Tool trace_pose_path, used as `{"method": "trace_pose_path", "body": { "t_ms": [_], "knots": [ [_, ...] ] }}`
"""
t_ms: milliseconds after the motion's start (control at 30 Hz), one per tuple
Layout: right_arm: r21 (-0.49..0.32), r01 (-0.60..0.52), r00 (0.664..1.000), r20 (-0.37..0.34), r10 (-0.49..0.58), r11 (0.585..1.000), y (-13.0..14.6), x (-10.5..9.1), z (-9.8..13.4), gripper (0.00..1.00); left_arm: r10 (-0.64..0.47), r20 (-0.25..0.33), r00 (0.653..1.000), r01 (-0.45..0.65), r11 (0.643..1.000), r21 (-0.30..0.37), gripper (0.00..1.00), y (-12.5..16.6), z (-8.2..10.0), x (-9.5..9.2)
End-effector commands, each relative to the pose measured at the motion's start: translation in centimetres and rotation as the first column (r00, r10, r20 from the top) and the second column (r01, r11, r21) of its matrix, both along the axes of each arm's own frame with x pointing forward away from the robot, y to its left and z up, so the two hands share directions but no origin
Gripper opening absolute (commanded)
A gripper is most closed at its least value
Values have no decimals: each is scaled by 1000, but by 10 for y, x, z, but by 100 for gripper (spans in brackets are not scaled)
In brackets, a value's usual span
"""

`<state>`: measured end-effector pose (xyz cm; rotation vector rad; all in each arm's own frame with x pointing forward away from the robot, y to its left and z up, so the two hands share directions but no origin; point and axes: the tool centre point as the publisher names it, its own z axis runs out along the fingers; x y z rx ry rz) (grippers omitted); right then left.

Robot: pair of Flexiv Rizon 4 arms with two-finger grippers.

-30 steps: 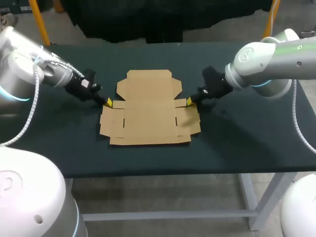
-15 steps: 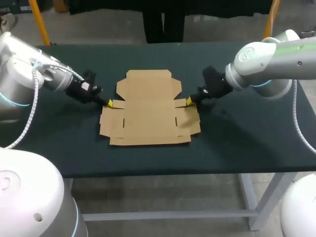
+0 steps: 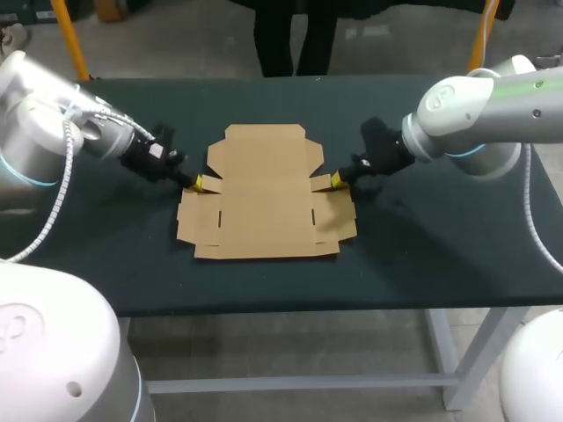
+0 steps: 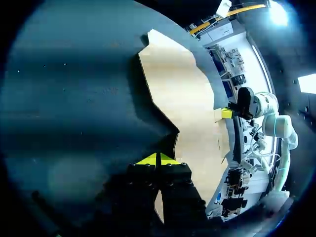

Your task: Assemble the packaging by folding the flat box into shape, placing the metal phone stand inside, and closing the box properly

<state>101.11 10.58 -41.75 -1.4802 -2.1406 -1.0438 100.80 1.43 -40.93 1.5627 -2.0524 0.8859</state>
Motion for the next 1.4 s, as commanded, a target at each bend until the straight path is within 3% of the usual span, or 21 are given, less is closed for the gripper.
{"method": "trace_pose_path", "body": {
  "t_ms": [33, 700, 1000, 1400],
  "knots": [
    [0, 3, 1000, 10, -3, 1000, 0, -3, 1, 0, -1, -8, 1000, 1, 1000, 12, 0, -3, 1, 3],
    [11, 25, 1000, -18, -24, 1000, -6, 7, -16, 0, 19, -47, 999, -17, 999, 29, 0, -4, -5, 6],
    [31, 3, 1000, 9, -4, 1000, 4, 5, -6, 0, 19, -52, 998, -17, 999, 40, 0, -8, -4, 6],
    [23, -8, 1000, 30, 8, 1000, 12, 1, 3, 0, 58, -38, 998, -52, 987, 149, 0, -16, 5, 7]
  ]
}}
